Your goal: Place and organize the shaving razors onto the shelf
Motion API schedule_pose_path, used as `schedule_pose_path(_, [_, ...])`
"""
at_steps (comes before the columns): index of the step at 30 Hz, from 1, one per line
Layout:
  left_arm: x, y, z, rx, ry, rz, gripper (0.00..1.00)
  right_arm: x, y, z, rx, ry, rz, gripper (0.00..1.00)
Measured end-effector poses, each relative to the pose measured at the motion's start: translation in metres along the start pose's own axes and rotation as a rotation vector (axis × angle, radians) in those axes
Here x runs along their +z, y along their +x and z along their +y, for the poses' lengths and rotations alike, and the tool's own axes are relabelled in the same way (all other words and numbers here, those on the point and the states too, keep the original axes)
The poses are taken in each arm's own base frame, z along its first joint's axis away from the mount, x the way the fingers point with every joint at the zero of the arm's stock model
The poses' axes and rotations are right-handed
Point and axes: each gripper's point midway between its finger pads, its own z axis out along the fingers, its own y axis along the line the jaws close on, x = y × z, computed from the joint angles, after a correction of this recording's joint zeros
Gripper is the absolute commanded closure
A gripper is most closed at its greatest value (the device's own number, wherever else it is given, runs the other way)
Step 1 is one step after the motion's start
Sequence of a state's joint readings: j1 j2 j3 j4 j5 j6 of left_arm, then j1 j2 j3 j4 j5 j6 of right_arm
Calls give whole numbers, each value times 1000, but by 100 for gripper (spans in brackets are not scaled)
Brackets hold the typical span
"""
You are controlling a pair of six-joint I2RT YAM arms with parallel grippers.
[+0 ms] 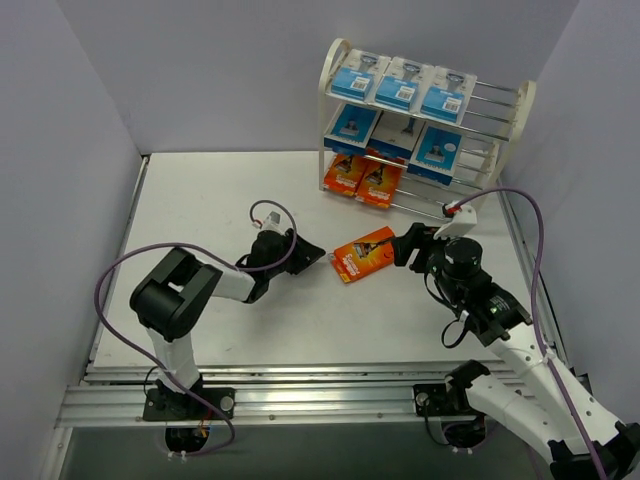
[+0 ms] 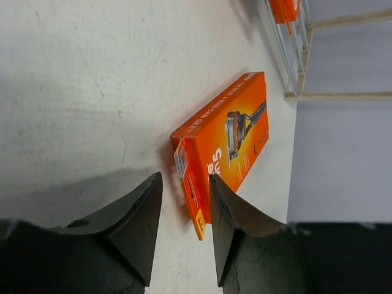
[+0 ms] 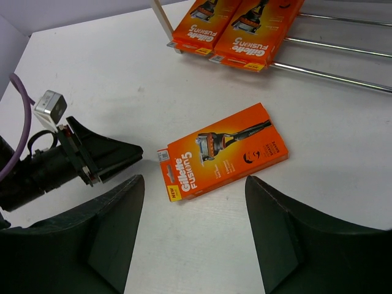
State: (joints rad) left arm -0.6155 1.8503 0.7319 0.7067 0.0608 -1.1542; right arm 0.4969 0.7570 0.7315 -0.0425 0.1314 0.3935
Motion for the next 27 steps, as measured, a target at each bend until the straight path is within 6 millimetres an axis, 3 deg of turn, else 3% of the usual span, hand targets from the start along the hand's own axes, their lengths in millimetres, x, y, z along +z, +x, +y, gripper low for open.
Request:
schedule_pose_path(6, [16,-22,-4,38,88,104,62,0,0,-1,-1,5,1,37])
schedule_pose_path(12, [20,-3,-8,86,144,228,62,-2,3,-5,-5,21,12,37])
schedule_pose_path(17, [19,10,1,93,120,308,62,-5,1,-7,-4,29,3,37])
schedule_pose_path(27, [26,8,1,132,92,362,61,-6,0,-9,-2,35,-3,37])
